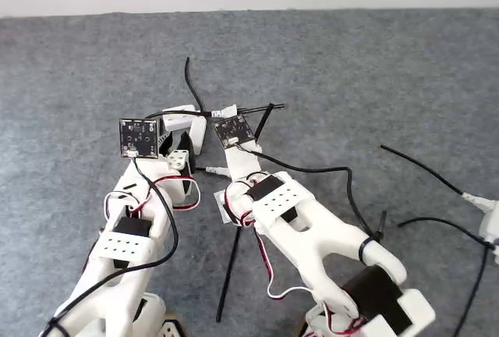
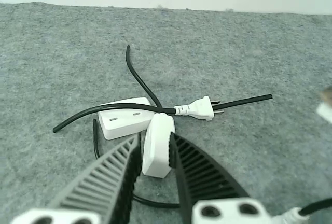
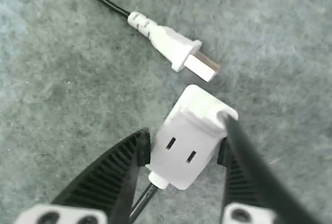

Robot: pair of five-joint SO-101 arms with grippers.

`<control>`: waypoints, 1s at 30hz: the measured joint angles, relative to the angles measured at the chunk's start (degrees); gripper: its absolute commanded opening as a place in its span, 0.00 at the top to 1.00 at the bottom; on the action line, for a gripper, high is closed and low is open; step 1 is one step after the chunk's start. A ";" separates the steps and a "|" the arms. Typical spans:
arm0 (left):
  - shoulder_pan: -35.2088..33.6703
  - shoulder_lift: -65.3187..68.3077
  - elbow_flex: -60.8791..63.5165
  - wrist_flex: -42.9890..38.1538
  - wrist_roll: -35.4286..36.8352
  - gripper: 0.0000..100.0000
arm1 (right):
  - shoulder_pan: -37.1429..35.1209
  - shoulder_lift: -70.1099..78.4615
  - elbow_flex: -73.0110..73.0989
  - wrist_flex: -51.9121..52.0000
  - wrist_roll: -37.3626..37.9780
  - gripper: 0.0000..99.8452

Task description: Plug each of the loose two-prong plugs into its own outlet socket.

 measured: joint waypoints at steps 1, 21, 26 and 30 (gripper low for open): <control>0.00 0.00 0.00 0.00 0.00 0.92 | 0.44 0.00 0.00 0.00 0.26 0.92; 0.00 0.00 0.00 0.00 0.00 0.92 | 2.73 2.37 -1.49 1.67 11.87 0.87; 0.00 0.00 0.00 0.00 0.00 0.92 | 2.73 8.00 -8.79 7.30 13.01 0.98; 0.00 0.00 0.00 0.00 0.00 0.92 | 2.81 10.55 -12.66 10.64 13.19 0.99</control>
